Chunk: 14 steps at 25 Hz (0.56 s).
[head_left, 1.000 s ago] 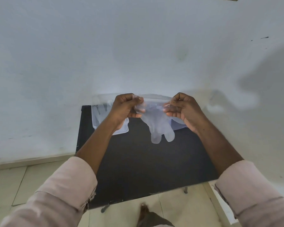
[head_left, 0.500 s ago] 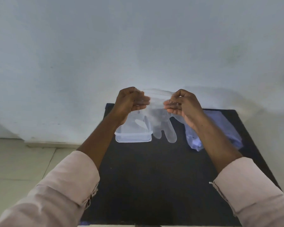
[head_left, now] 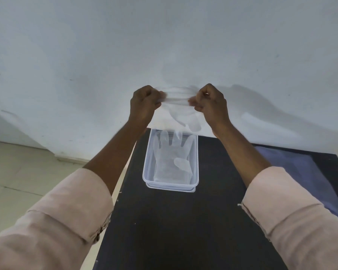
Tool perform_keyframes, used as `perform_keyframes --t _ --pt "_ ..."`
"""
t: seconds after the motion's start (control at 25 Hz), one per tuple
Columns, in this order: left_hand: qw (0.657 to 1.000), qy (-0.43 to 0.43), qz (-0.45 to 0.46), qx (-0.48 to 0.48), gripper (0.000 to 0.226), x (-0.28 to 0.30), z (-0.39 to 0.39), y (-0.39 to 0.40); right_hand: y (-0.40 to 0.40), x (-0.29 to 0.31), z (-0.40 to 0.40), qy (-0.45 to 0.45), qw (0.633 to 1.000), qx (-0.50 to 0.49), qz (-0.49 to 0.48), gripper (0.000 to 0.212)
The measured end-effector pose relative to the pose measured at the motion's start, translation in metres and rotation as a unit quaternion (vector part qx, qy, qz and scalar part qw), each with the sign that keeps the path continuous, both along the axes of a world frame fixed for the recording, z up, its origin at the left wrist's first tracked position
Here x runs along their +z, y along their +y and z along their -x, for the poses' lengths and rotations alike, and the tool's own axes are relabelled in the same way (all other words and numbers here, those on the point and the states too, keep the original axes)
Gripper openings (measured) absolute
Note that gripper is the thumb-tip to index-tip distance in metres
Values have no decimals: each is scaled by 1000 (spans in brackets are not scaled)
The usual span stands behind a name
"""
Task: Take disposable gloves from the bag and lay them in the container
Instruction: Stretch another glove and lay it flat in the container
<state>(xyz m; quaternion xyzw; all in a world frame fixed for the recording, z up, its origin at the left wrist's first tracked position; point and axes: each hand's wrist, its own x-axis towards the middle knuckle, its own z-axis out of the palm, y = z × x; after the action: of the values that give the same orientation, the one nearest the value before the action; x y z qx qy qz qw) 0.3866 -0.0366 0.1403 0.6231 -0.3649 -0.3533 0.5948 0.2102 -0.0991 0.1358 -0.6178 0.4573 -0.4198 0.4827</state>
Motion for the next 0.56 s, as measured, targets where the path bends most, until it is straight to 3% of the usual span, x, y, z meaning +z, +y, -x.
perform_keyframes --t 0.2,0.32,0.56 --pt "981 -160 102 32 18 -39 2 18 7 -35 3 37 987 4 155 13" --pt "963 -250 101 -5 14 -84 7 44 27 -77 13 79 987 24 135 16" --pt "986 -168 11 21 24 -115 9 39 23 -100 10 127 992 19 18 10"
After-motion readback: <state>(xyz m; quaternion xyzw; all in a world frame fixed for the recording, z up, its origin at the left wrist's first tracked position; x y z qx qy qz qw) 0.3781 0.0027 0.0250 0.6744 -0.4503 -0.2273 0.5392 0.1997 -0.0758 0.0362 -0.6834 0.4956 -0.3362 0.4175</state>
